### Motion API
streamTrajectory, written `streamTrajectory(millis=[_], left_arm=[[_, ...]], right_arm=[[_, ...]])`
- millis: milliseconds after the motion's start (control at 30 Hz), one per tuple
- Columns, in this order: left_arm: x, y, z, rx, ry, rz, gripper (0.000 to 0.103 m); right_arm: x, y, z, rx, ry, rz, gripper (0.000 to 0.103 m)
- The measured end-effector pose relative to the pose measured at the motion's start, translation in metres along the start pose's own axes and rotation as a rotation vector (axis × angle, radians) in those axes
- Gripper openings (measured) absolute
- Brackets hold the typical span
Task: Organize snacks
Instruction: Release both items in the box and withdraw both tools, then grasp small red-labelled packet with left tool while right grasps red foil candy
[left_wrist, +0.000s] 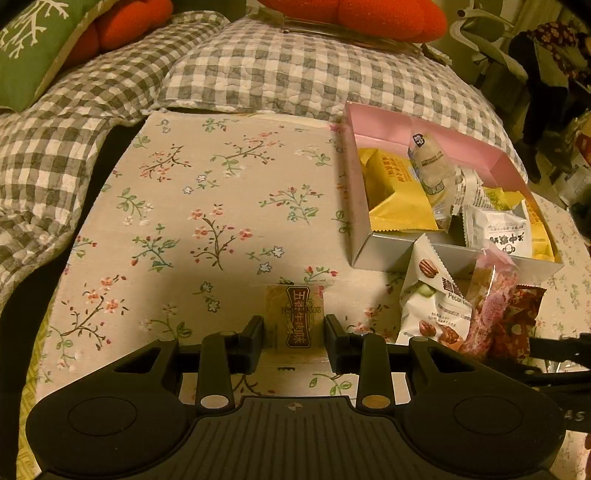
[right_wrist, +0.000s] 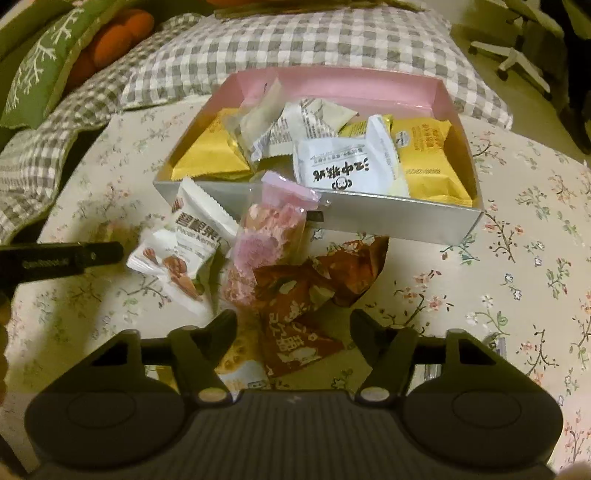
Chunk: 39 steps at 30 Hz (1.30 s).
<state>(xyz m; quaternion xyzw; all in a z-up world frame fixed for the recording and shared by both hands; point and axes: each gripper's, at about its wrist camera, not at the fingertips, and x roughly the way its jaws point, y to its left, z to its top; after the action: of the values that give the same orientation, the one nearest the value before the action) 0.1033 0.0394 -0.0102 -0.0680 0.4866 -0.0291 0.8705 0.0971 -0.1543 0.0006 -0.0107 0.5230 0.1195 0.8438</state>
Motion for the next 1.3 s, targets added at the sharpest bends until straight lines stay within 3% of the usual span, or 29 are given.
streamTrajectory(millis=[67,200,900,1300], left_arm=[[0.0,0.0,0.0,0.0,-0.002,-0.001,0.032],[0.0,0.0,0.0,-0.001,-0.001,-0.002,0.032],[-0.005,-0.001,0.003,-0.012,-0.021,-0.018,0.032],[-0.014,-0.003,0.012,-0.017,-0.084,-0.031,0.032]], right_arm=[[0.002,0.002,-0.002,-0.009,0.001,-0.003,0.053],[0.003,0.003,-0.001,-0.003,-0.003,0.005,0.032],[-0.018,-0.004,0.005,0.08,-0.055,0.091,0.028],[-0.034,-0.017,0.014,0.129,-0.123,0.121,0.028]])
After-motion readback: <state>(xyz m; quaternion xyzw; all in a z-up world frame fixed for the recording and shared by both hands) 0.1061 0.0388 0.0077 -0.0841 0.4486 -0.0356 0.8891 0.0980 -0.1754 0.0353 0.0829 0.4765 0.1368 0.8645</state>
